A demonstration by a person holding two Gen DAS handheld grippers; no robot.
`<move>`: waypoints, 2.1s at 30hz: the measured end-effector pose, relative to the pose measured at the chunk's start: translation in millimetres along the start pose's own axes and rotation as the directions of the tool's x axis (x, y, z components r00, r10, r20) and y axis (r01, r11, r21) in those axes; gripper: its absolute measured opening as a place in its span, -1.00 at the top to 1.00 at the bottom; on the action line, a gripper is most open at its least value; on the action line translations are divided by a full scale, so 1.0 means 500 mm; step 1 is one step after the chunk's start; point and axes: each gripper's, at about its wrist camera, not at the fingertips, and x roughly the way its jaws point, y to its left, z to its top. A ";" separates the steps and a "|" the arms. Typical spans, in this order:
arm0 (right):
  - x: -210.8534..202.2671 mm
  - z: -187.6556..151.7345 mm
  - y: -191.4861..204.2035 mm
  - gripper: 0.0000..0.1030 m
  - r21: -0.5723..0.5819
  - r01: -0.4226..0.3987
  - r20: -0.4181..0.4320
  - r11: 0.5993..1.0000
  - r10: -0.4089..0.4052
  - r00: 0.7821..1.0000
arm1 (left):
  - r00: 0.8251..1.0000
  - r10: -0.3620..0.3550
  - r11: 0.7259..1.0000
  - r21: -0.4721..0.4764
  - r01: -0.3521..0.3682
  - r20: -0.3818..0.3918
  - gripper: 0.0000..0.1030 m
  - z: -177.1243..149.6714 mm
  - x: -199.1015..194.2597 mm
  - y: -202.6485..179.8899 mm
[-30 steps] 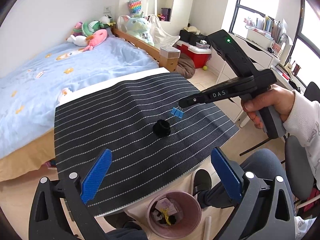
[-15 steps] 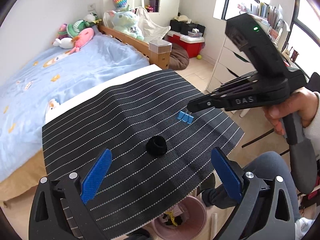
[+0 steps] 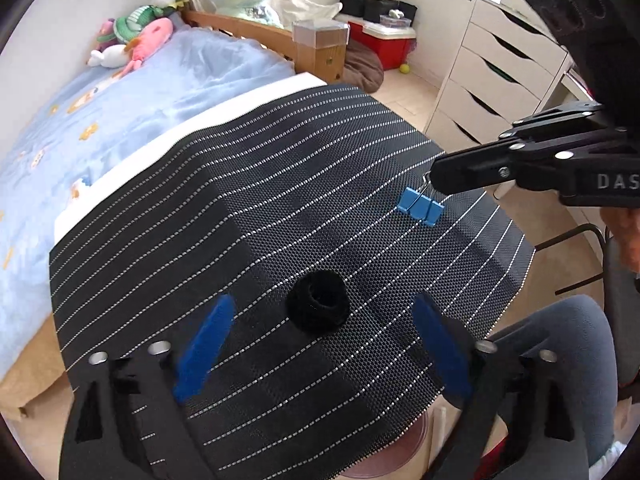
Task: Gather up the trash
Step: 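Grasp the black round item with the left gripper while the right gripper holds the blue clip, then carry the blue clip and black item over the wastebasket and release both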
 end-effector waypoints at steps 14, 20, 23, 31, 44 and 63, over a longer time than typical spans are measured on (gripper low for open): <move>0.007 -0.007 0.005 0.99 -0.002 -0.010 0.002 1.000 0.010 1.000 | 0.999 0.026 0.999 -0.030 -0.027 -0.020 0.42 -0.009 0.022 0.015; 0.008 -0.008 0.013 0.99 -0.007 -0.007 0.007 1.000 0.007 1.000 | 1.000 0.025 0.999 -0.033 -0.025 -0.006 0.48 -0.007 0.015 0.016; 0.007 -0.009 0.019 0.99 -0.013 -0.002 0.012 1.000 0.002 1.000 | 1.000 0.027 0.999 -0.036 -0.027 0.006 0.48 -0.009 0.004 0.017; -0.017 -0.022 0.048 0.99 -0.035 0.001 0.041 0.999 0.000 0.999 | 0.998 0.037 0.999 -0.035 -0.035 0.047 0.48 -0.027 -0.053 0.015; -0.086 -0.080 0.159 0.99 -0.143 0.018 0.102 0.990 -0.003 0.995 | 0.992 0.032 0.999 -0.031 -0.029 0.122 0.48 -0.096 -0.170 -0.019; -0.116 -0.280 0.275 0.99 -0.220 -0.006 0.086 0.976 0.026 0.996 | 0.979 0.029 0.999 -0.047 -0.020 0.200 0.48 -0.258 -0.281 -0.090</move>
